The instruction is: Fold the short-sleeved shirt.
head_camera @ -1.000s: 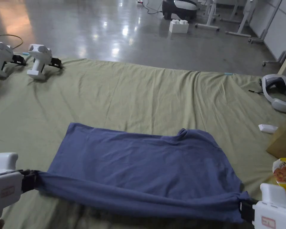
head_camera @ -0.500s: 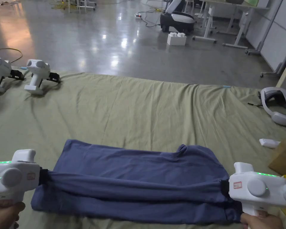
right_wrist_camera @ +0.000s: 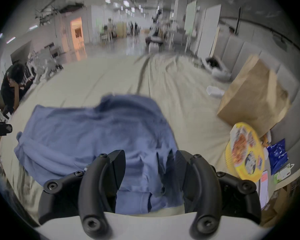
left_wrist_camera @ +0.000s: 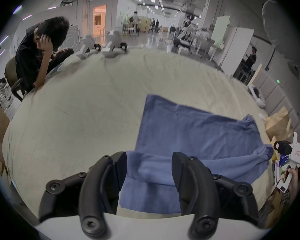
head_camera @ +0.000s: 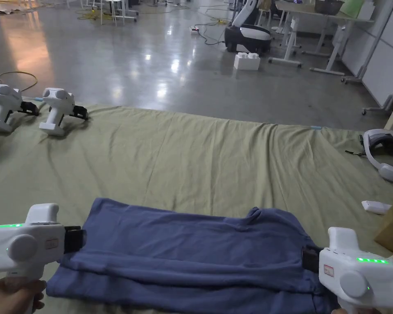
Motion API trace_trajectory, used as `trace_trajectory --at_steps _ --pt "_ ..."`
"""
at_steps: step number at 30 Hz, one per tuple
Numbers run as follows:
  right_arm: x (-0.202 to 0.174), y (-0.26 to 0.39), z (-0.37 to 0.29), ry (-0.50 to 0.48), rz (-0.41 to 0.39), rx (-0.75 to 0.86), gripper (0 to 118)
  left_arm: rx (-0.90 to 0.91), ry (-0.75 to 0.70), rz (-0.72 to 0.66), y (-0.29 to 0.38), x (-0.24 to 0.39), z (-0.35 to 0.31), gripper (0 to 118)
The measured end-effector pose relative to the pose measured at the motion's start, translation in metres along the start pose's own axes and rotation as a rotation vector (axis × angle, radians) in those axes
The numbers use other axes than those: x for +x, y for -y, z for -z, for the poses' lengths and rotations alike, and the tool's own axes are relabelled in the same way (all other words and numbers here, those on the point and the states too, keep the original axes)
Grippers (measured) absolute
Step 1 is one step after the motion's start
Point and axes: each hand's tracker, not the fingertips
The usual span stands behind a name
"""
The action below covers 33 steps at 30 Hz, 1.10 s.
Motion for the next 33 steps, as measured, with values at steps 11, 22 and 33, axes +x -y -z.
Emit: trace_trajectory --at_steps 11,22,33 --pt "-0.057 0.009 -0.117 -0.002 -0.024 0.499 69 0.444 -0.010 0.146 0.034 0.071 -0.091 63" --pt "-0.073 0.025 -0.145 -0.019 0.110 0.584 14 0.597 -0.026 0.182 0.061 0.091 -0.130 12" --pt "-0.066 0.025 -0.149 0.053 0.070 0.602 5 0.538 -0.051 0.165 0.072 0.061 -0.124 2"
